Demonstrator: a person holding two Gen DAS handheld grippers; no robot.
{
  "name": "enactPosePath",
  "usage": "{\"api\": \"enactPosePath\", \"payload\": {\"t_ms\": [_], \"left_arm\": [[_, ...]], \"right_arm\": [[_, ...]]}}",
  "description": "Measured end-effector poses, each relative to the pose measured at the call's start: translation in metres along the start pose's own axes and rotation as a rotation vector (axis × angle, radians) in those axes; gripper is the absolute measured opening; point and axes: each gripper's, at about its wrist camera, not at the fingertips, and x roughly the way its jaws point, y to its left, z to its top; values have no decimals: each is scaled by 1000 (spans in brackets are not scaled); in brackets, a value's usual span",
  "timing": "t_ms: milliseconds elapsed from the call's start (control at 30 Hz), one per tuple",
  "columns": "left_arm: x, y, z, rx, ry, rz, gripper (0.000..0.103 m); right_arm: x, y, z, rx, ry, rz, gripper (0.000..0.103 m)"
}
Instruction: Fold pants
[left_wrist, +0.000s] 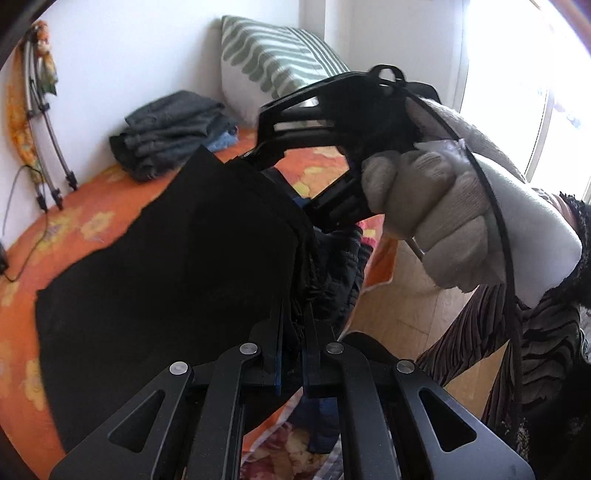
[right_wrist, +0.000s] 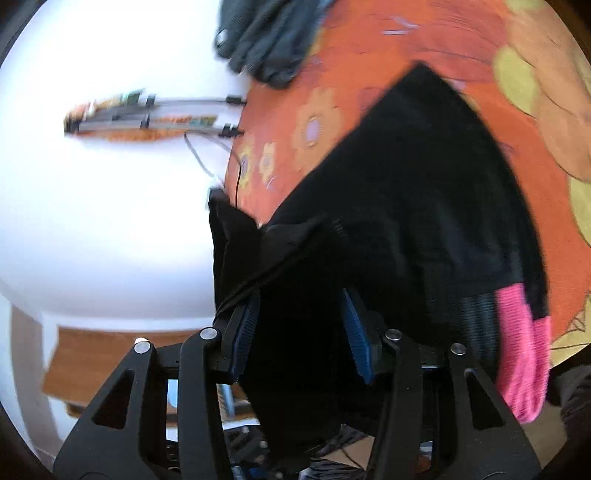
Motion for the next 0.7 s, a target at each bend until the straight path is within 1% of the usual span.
{"api": "enactPosePath", "payload": {"t_ms": [67,167,233,367,400,500,567,600,667,700], "left_arm": [[4,1,0,-2,10,-5,5],[12,-1,0,7,25,-10,5],[16,-3,-1,8,30,-11,5],[15,-7,-2,15,38,-10,5],[14,-7,-2,14,38,-10,5],[13,-7,-2,21,37,-9,5],[15,-7,-2,18,38,-13,5],[16,-6,-2,14,38,-16,5],[16,-4,-1,5,36,-21,5],[17,-5,-1,5,37,-21,5]], "right_arm": [[-6,-11,4,24,-25,28,49],[-14,-14,8,30,-50,66,49],[-10,-10,13,12,-40,59,49],[1,12,19,-88,-28,-13,49],[1,14,22,-101,-34,-17,49],[-5,12,29,-94,-25,7,49],[-7,8,31,-93,-13,-10,49],[-8,5,30,-91,-5,-5,49],[-10,0,29,-71,6,39,49],[-13,-1,29,-71,4,42,49]]}}
